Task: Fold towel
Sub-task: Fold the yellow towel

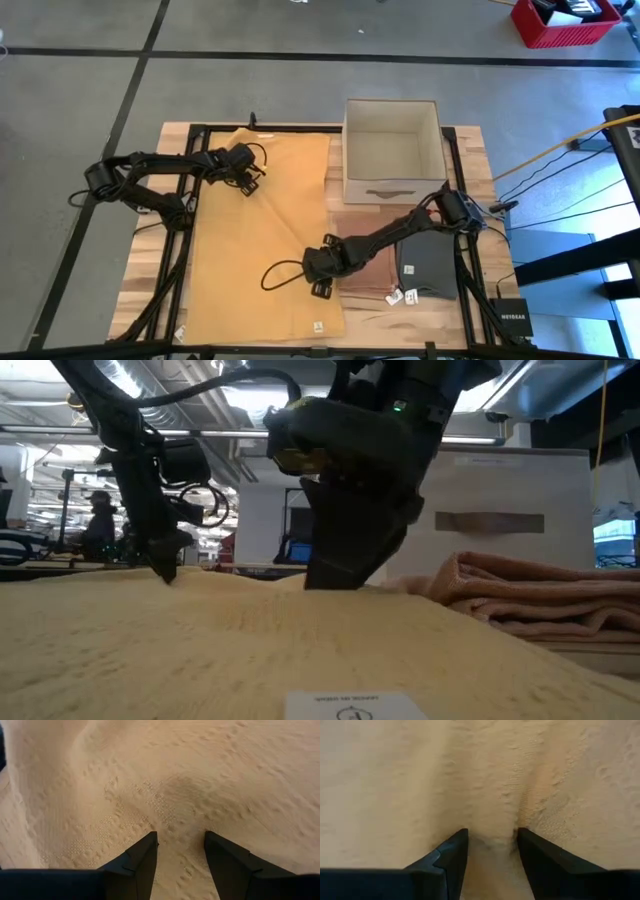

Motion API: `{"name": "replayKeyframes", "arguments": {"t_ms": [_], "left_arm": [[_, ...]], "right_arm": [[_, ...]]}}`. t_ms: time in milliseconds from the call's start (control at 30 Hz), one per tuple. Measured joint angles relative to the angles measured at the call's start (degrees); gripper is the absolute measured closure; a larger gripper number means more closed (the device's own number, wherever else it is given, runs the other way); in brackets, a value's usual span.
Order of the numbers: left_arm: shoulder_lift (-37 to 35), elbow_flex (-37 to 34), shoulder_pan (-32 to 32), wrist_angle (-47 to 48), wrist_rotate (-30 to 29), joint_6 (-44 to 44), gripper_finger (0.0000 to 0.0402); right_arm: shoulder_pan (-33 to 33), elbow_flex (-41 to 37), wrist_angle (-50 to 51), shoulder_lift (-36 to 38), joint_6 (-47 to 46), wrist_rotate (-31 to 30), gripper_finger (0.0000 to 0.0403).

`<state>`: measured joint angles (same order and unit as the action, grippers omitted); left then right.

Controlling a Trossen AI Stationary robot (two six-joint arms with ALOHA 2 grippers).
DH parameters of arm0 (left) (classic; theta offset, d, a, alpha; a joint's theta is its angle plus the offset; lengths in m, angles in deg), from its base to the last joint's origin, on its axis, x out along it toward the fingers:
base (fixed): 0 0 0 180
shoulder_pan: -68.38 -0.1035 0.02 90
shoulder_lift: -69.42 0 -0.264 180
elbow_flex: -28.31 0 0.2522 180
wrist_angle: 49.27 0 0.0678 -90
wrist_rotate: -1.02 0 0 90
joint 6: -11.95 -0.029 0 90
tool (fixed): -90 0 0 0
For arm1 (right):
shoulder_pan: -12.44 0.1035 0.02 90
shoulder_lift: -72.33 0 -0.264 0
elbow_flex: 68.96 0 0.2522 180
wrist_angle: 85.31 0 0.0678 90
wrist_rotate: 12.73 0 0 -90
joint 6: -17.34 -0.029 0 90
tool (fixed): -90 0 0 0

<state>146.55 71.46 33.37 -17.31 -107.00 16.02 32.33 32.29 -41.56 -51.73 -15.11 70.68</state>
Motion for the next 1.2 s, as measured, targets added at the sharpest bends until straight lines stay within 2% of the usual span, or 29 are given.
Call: {"name": "replayKeyframes", "arguments": {"t_ms": [167,333,433,533,667,833,933,1067,1200], "left_arm": [[-5.9,3.6,5.0,5.4,3.3,-0.5,0.0245],[-17.4,5.8,16.0,11.1,4.0,2.1,0.0245],[-23.1,5.1,23.6,13.3,9.1,8.2,0.0245],[-25.4,3.3,30.9,14.6,14.0,15.6,0.0245],[-24.3,-0.1,42.2,15.8,16.6,25.6,0.0245],[-20.2,-2.0,56.8,15.3,17.5,37.4,0.0245],[-17.1,-2.0,64.5,11.4,17.1,42.3,0.0245],[-12.1,-1.9,72.1,4.9,16.6,46.9,0.0245],[-7.5,-1.9,76.0,-0.6,16.5,51.3,0.0245]], "right_arm": [[0.3,2.9,3.8,2.9,5.4,-4.9,0.0226],[2.6,2.7,4.2,3.3,7.5,-5.7,0.0226],[4.5,2.7,2.2,2.9,9.3,-5.9,0.0226],[5.7,1.1,-2.1,2.5,12.3,-6.5,0.0226],[5.0,-0.2,-4.7,2.4,13.4,-8.2,0.0226],[4.9,-2.2,-7.8,2.3,15.4,-1.9,0.0226],[6.1,-4.1,-11.6,2.2,16.8,0.7,0.0226],[7.2,-6.3,-15.6,2.2,17.3,1.7,0.0226],[7.5,-6.3,-17.1,2.2,19.3,0.9,0.0226]]}}
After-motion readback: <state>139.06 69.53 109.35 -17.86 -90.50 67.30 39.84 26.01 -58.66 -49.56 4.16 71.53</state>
